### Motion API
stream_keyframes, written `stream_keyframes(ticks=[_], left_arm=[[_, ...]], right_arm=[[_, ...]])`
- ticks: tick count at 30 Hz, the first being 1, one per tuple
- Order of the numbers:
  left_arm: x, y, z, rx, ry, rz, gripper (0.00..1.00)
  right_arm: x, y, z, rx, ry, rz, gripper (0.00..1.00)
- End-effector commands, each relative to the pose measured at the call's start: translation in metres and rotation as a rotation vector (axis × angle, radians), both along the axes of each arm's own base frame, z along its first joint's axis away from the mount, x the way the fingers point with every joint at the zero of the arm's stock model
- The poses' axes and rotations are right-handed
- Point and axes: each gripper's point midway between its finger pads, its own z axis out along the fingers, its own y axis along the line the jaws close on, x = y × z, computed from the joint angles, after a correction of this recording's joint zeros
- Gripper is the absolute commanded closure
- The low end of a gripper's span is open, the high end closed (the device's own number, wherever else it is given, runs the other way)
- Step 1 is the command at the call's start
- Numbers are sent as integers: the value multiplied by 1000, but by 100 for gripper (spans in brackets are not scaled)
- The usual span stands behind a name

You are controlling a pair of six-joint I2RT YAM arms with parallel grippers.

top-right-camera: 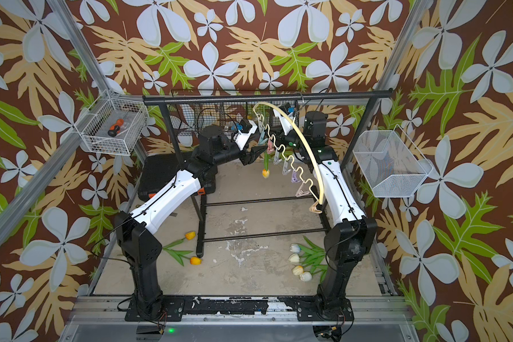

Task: Dry the flowers on a clothes hanger
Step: Open the clamp at the hanger.

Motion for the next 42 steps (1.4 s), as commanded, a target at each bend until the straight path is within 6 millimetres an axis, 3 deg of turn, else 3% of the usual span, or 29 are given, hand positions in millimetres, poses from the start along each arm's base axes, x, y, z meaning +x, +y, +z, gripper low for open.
stream_keyframes(ticks=[1,33,42], left_arm=[[1,-2,11,-13,-45,-13,38],[19,-13,11,14,-49,-8,49],[15,-10,15,12,-53,-5,54]], right_arm=[[-9,3,8,-5,-32,33,100],[-6,3,10,-20,-41,34,100],[-3,2,11,-26,-43,19,100]])
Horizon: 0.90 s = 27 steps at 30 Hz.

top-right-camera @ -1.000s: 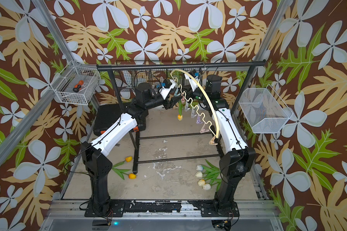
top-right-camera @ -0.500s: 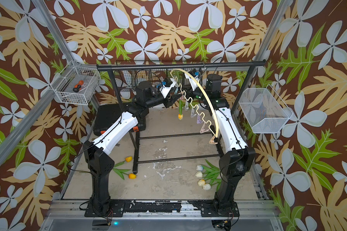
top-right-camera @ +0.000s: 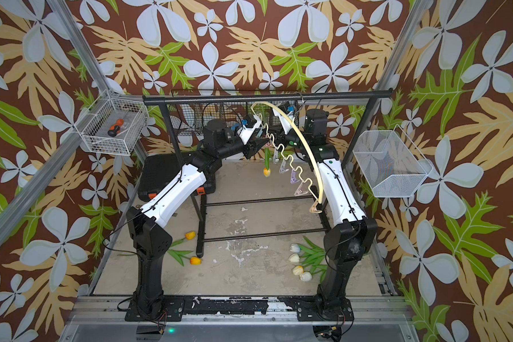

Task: Dry the flowers on a clothes hanger
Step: Open the clamp at the hanger.

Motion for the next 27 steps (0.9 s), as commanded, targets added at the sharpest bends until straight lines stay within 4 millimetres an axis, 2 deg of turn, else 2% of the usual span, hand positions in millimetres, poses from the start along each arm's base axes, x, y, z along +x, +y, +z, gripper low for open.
stream_keyframes(ticks=[1,4,7,9,22,27], left_arm=[[-6,2,8,-10,-10,-3,55],[-9,2,8,-8,-8,-8,57],[-10,5,8,-9,0,-2,45],[-12,6,9,-4,-1,1,43],[-9,4,7,56,-24,-2,48],[1,5,-4,69,-7,35,48]], right_arm=[[2,0,3,-6,-17,-7,100],[3,-1,3,-6,-17,-13,100],[4,-1,2,-8,-14,-17,100],[5,-1,1,-8,-10,-17,100],[6,0,1,-6,-4,-8,100],[5,1,2,-3,-6,-7,100]])
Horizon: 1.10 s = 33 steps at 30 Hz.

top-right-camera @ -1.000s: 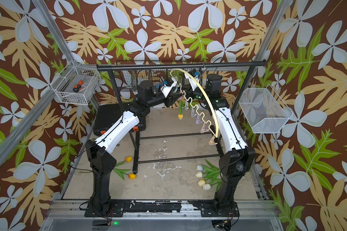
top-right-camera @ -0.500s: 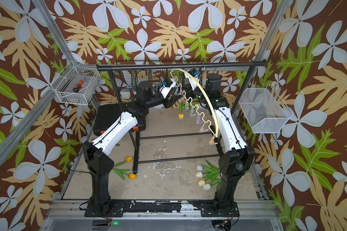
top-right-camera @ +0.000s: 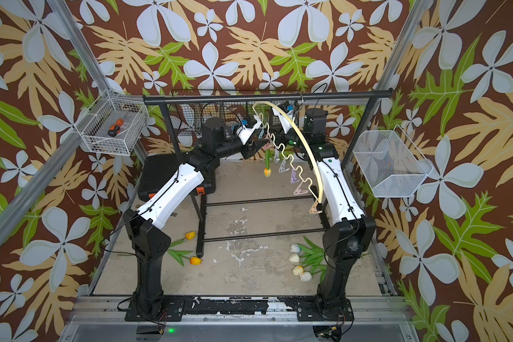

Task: Dry the flowers on a clothes hanger
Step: Open the clamp at the hanger.

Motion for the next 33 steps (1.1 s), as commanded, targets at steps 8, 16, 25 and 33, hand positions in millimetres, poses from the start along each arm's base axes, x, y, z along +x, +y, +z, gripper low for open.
stream_keyframes(ticks=[8,16,25,33], left_arm=[[10,3,-2,-5,1,56,58],[3,-5,5,-10,-24,50,53],[6,-2,11,-15,-46,113,50],[1,1,16,-23,-49,112,58]], right_arm=[[-3,2,7,6,-21,17,100],[-3,2,6,6,-18,19,100],[-3,1,3,-5,-11,13,100],[-4,1,5,-6,-17,9,100]])
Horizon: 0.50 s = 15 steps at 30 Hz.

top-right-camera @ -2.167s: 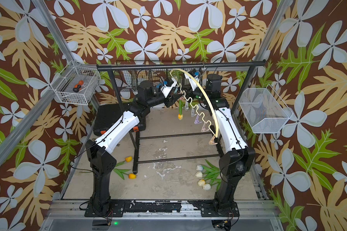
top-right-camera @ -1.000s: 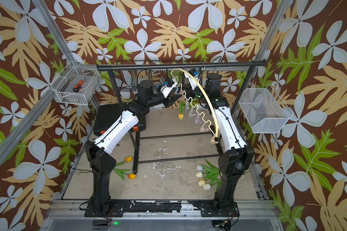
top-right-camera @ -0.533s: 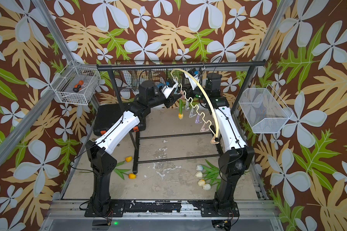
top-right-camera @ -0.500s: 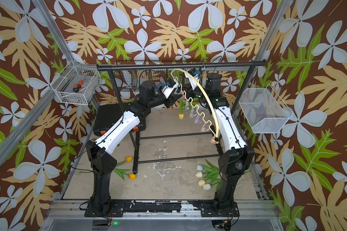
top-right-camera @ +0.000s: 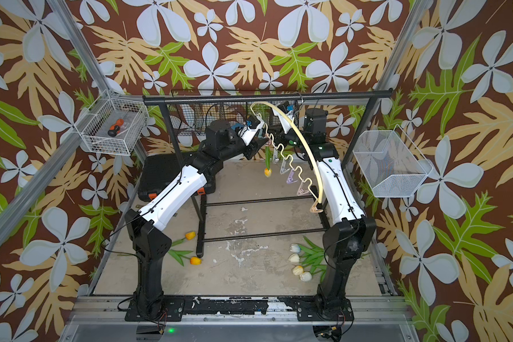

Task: Dry the flowers on a clothes hanger
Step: Open the clamp at the hanger.

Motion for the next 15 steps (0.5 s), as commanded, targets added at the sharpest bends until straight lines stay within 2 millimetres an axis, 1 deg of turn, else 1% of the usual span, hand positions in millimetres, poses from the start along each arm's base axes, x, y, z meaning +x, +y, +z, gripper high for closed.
stream_keyframes(ticks=[1,8,12,15], left_arm=[[-3,2,15,-26,-43,3,61],[-9,-1,15,-35,-30,-26,72],[-11,-3,16,-55,-13,-46,73],[-17,-5,20,-81,-2,-69,73]], right_arm=[[-3,1,5,2,-17,11,100],[-2,0,3,5,-8,6,100],[-2,-2,3,22,-1,-14,100],[0,-7,6,59,14,-51,100]])
